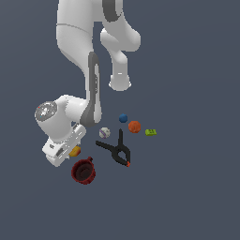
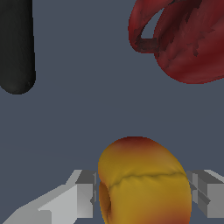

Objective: Pick up a designated object from a clutter of objects.

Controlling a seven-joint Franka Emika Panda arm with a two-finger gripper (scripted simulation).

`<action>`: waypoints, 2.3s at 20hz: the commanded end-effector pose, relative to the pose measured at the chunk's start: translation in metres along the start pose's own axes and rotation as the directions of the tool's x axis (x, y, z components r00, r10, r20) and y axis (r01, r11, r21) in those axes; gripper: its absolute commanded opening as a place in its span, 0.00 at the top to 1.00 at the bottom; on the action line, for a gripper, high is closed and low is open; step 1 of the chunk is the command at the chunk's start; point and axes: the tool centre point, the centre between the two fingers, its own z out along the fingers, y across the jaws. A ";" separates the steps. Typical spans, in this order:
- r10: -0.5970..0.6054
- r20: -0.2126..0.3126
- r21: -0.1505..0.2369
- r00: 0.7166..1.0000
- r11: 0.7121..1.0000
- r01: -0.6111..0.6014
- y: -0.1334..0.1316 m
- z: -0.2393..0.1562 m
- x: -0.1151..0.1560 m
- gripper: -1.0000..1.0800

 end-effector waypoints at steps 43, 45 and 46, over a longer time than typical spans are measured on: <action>0.001 0.003 0.006 1.000 1.000 -0.001 -0.165 -0.348 0.058 1.00; 0.001 0.002 0.006 1.000 1.000 -0.001 -0.171 -0.360 0.061 1.00; 0.001 0.002 0.006 1.000 1.000 -0.001 -0.173 -0.366 0.062 1.00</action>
